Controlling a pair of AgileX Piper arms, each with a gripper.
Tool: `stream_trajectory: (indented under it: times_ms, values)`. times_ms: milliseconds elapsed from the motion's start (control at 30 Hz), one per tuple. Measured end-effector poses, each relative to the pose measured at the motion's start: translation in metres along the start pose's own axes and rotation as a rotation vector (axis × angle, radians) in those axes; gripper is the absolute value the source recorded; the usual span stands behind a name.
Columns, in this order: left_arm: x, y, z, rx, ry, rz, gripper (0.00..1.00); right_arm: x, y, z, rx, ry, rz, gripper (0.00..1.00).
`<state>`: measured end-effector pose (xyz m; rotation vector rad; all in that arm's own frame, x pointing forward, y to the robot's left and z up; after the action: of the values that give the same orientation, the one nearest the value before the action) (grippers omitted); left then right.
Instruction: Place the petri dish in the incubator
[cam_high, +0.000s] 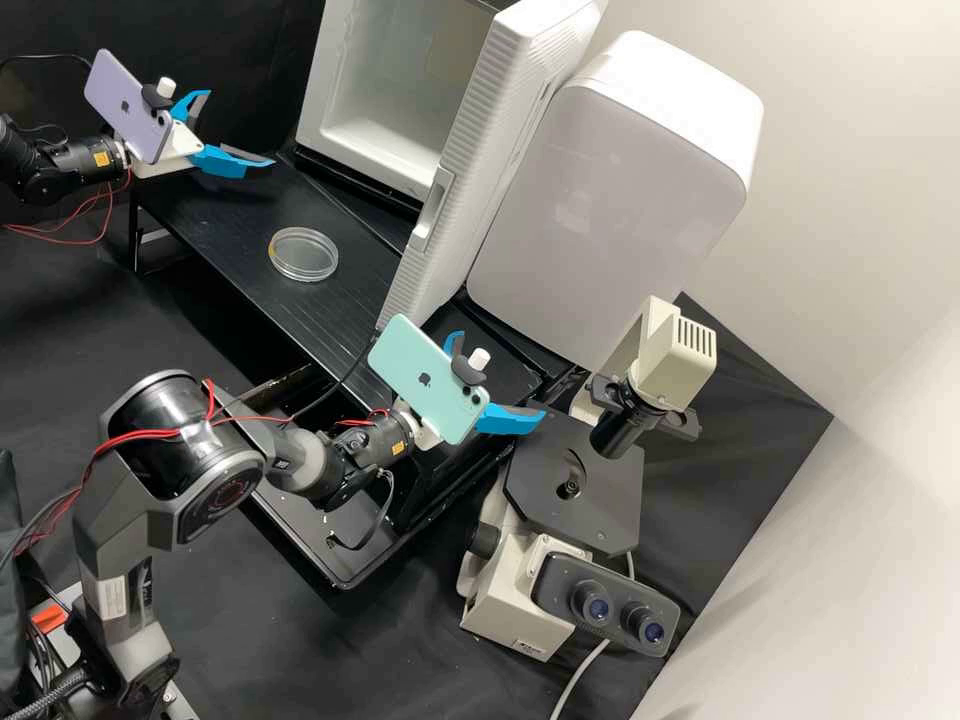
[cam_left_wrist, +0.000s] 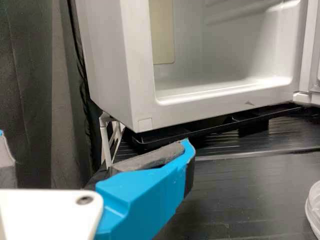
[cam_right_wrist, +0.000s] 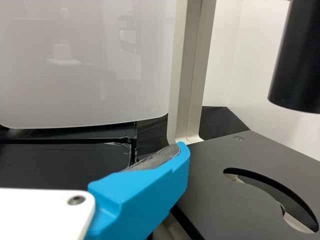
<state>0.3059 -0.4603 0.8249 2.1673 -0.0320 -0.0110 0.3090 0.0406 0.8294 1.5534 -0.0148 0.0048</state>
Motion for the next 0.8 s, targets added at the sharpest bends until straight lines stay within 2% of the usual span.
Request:
stream_trajectory:
  times_ms: [333, 433, 533, 800]
  values:
    - [0.0, 0.0, 0.0, 0.001, -0.004, -0.001, 1.0, 0.0, 0.0, 0.0, 0.0, 0.0, 0.0, 1.0]
    - [-0.001, -0.001, 0.003, -0.028, -0.033, -0.008, 1.0, 0.0, 0.0, 0.0, 0.0, 0.0, 0.0, 1.0]
    - [-0.008, 0.001, 0.006, -0.051, -0.064, -0.012, 1.0, 0.0, 0.0, 0.0, 0.0, 0.0, 0.0, 1.0]
    - [-0.037, -0.003, 0.017, -0.035, -0.145, -0.024, 1.0, 0.0, 0.0, 0.0, 0.0, 0.0, 0.0, 1.0]
